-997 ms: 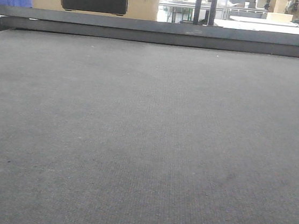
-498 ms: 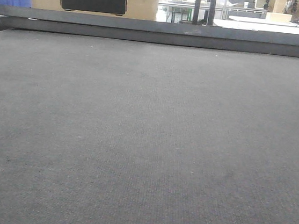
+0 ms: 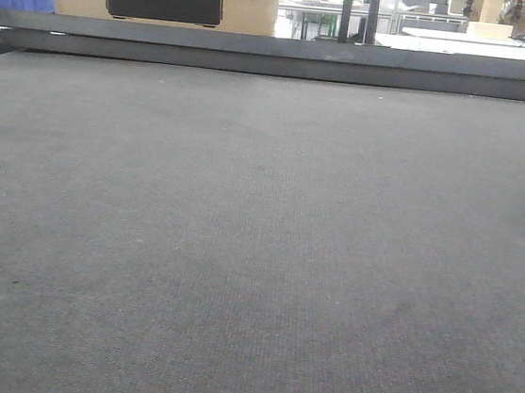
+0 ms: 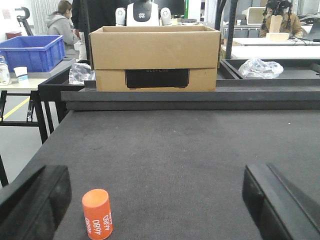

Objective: Place cylindrical capacitor in blue bin on shelf
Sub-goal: 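Reach left gripper to orange cylinder, right gripper to maroon capacitor, then close both grippers on the cylinders and lift them off the table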

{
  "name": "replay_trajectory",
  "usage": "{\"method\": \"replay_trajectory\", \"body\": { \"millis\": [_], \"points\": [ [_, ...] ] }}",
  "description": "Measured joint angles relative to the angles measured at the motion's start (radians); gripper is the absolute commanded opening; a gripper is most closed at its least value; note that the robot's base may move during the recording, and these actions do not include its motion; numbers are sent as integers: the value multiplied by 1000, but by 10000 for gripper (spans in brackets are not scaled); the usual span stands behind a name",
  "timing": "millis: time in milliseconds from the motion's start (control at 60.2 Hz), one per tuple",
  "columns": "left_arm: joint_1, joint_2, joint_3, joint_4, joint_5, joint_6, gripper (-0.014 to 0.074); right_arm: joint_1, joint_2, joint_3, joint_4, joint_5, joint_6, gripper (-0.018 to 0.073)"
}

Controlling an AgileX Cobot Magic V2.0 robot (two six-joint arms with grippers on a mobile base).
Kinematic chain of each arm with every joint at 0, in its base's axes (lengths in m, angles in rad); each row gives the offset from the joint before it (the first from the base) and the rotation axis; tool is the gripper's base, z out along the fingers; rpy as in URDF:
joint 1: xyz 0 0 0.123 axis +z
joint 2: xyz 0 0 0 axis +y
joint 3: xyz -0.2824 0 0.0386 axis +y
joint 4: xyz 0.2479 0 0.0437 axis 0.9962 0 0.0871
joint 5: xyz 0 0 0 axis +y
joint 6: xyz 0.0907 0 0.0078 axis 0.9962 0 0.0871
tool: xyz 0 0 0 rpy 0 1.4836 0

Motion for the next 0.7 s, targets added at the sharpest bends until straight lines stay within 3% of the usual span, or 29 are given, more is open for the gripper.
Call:
{"method": "replay_trajectory", "body": {
  "millis": [166, 365, 698],
  "points": [
    [0, 0, 0, 0, 0, 0, 610, -71, 212, 10, 0, -249, 0, 570],
    [0, 0, 0, 0, 0, 0, 608, -92, 435, -26, -8, -523, 0, 570],
    [0, 0, 0, 6, 0, 0, 608, -92, 770, -222, -16, -629, 0, 570]
  ]
}}
